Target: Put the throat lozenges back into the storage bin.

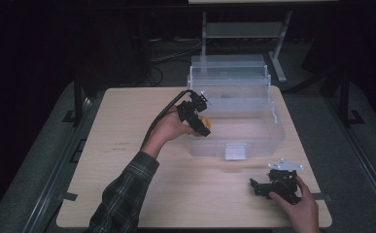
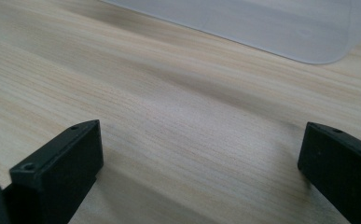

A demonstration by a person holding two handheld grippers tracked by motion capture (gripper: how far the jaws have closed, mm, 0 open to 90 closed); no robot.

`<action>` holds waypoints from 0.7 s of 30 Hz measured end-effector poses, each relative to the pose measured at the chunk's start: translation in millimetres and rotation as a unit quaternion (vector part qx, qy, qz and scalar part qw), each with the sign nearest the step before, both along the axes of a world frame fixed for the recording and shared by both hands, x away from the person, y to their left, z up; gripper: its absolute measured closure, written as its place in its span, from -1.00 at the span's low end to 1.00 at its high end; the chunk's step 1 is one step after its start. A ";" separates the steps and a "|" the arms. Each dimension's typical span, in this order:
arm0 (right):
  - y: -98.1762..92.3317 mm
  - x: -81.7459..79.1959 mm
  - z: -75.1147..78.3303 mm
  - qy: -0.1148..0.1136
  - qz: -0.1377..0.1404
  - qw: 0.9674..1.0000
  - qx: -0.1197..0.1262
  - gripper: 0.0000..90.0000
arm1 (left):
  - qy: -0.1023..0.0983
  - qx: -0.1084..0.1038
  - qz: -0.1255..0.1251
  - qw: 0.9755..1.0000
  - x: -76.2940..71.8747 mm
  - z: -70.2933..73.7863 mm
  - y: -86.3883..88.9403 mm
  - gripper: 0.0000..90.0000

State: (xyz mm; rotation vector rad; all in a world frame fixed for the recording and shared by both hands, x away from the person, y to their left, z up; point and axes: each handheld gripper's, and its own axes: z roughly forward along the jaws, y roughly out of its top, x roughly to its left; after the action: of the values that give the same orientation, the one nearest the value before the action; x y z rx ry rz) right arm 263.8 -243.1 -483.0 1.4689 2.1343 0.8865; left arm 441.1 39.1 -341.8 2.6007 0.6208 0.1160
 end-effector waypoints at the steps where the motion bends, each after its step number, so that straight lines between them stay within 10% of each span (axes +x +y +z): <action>1: 0.0 0.0 0.0 0.000 0.000 1.000 0.000 -1.00 | 0.000 0.000 0.000 1.000 0.0 0.0 0.0 -0.56; 21: 0.0 -0.1 0.1 0.001 0.000 1.000 0.000 -1.00 | -0.008 0.004 -0.004 1.000 1.0 -4.9 -4.6 -0.59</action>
State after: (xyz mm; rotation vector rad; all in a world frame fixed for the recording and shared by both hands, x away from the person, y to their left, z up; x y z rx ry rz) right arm 263.7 -243.1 -482.9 1.4704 2.1346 0.8864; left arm 442.1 34.4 -346.6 2.6078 0.6068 0.1369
